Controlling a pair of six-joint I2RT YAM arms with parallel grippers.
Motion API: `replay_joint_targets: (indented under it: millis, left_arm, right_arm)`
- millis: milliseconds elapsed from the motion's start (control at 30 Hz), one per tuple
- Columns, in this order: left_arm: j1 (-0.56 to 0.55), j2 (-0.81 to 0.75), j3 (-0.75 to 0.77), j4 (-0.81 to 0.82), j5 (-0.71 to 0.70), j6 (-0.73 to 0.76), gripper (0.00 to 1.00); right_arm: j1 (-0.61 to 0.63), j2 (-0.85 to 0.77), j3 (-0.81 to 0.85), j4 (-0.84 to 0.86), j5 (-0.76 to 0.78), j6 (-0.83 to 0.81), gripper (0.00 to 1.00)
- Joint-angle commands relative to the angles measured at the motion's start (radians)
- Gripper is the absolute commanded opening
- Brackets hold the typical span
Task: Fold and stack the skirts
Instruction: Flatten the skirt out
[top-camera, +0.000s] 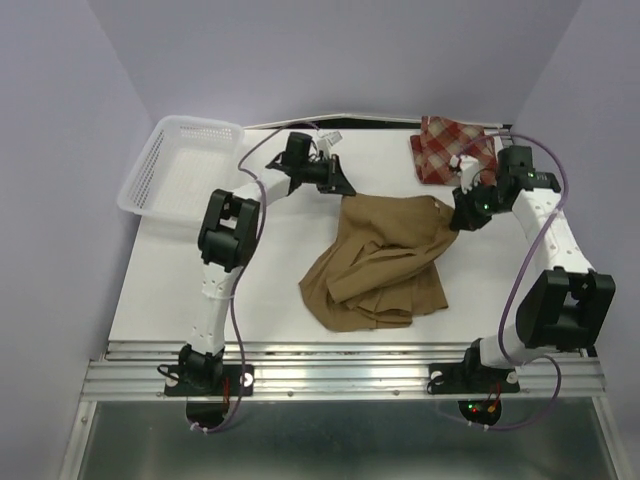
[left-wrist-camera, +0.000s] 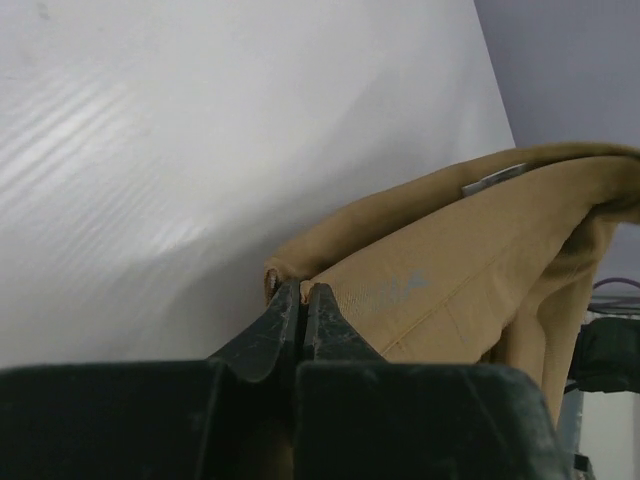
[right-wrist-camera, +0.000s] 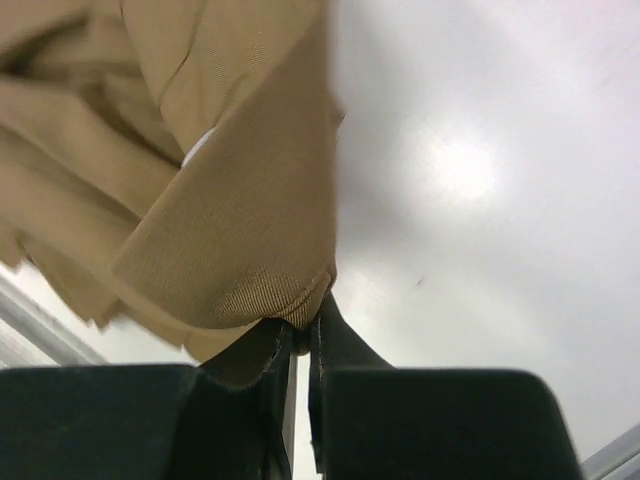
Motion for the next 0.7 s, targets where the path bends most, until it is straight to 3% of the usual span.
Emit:
replay_joint_targets:
  millis: [0, 167, 267, 433, 667]
  left_arm:
    - [0.107, -0.302, 0.113, -0.109, -0.097, 0.209, 0.00]
    - [0.154, -0.617, 0.026, -0.151, -0.249, 0.380, 0.00]
    - [0.160, -0.795, -0.087, -0.117, -0.328, 0.401, 0.00]
    - [0.161, -1.044, -0.253, -0.067, -0.391, 0.451, 0.00]
    - [0.161, -1.384, -0.490, -0.105, -0.398, 0.457, 0.00]
  right_arm:
    - [-0.036, 0.051, 0.247, 0.049, -0.086, 0.072, 0.01]
    - [-0.036, 0.122, 0.543, 0.081, -0.158, 0.154, 0.01]
    - [-0.036, 0.116, 0.612, 0.113, -0.184, 0.179, 0.01]
    - [-0.036, 0.043, 0.611, 0.130, -0.241, 0.178, 0.01]
    - [-0.036, -0.213, 0.415, 0.138, -0.311, 0.122, 0.01]
